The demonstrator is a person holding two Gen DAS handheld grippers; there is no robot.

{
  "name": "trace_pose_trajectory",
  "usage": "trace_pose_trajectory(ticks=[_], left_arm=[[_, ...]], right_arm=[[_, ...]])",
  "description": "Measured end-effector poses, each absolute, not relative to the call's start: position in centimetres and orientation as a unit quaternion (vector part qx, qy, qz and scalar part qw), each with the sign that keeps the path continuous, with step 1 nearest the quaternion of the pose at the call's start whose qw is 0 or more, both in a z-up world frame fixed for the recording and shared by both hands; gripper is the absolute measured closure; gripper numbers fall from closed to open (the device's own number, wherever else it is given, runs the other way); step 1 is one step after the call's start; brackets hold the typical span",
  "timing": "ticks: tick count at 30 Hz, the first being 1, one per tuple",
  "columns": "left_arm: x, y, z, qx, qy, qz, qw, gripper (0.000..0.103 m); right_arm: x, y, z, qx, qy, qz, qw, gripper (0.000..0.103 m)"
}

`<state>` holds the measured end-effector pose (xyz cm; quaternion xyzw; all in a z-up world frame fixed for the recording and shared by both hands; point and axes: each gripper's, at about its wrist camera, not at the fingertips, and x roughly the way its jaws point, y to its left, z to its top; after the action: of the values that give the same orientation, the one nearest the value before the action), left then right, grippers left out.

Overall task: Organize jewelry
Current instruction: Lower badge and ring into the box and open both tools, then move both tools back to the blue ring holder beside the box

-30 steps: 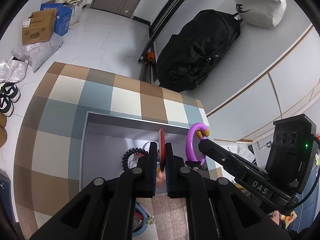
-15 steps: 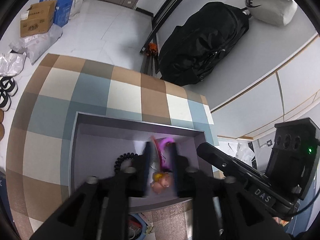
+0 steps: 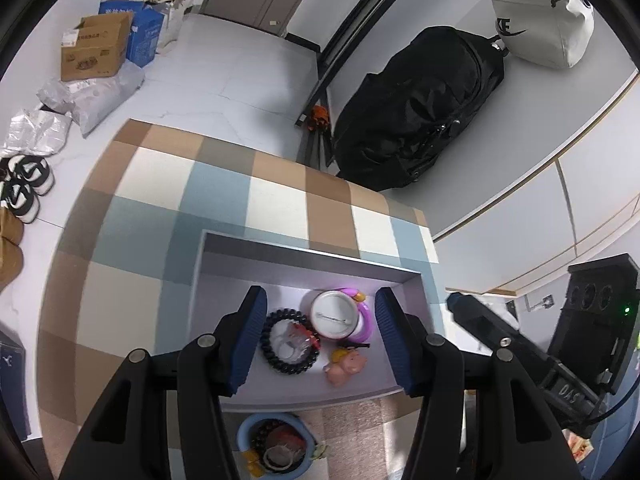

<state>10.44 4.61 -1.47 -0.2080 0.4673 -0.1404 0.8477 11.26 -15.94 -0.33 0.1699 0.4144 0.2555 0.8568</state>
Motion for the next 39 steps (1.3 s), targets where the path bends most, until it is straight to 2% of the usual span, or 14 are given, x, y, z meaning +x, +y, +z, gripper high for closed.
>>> trace_pose_trajectory(ticks=[8, 10, 13, 15, 18, 22, 28, 39], left_arm=[[8.6, 4.9, -0.4, -0.188, 0.442, -0.142, 0.866, 0.052], [8.0, 5.2, -0.5, -0.189, 0.438, -0.138, 0.868, 0.052], [7.0, 5.8, -0.8, -0.201, 0.439, -0.138, 0.865, 0.042], [6.5, 6.0, -0.8, -0.207, 0.436, -0.149, 0.863, 0.042], [5.9, 6.1, -0.7, -0.204, 0.432, -0.154, 0.865, 0.042], [5.2, 5.6, -1.5, -0.190, 0.448, -0.154, 0.860, 0.029], [4.3, 4.9, -2.3, -0.142, 0.469, -0.138, 0.861, 0.028], [3.4, 7.4, -3.4, -0.183, 0.472, -0.078, 0.859, 0.028]], right_arm=[[10.7, -16.5, -0.1, 0.179, 0.407, 0.251, 0.860, 0.018], [10.3, -16.4, -0.1, 0.177, 0.406, 0.252, 0.860, 0.017], [9.7, -16.2, -0.1, 0.169, 0.405, 0.254, 0.862, 0.015], [9.2, -16.1, -0.1, 0.164, 0.402, 0.252, 0.865, 0.007], [8.5, -16.0, -0.1, 0.163, 0.397, 0.254, 0.867, 0.005], [7.7, -16.1, -0.1, 0.157, 0.391, 0.255, 0.870, 0.003], [6.3, -15.6, -0.3, 0.137, 0.392, 0.262, 0.871, 0.001], [4.1, -13.2, -2.0, 0.105, 0.430, 0.312, 0.841, 0.001]])
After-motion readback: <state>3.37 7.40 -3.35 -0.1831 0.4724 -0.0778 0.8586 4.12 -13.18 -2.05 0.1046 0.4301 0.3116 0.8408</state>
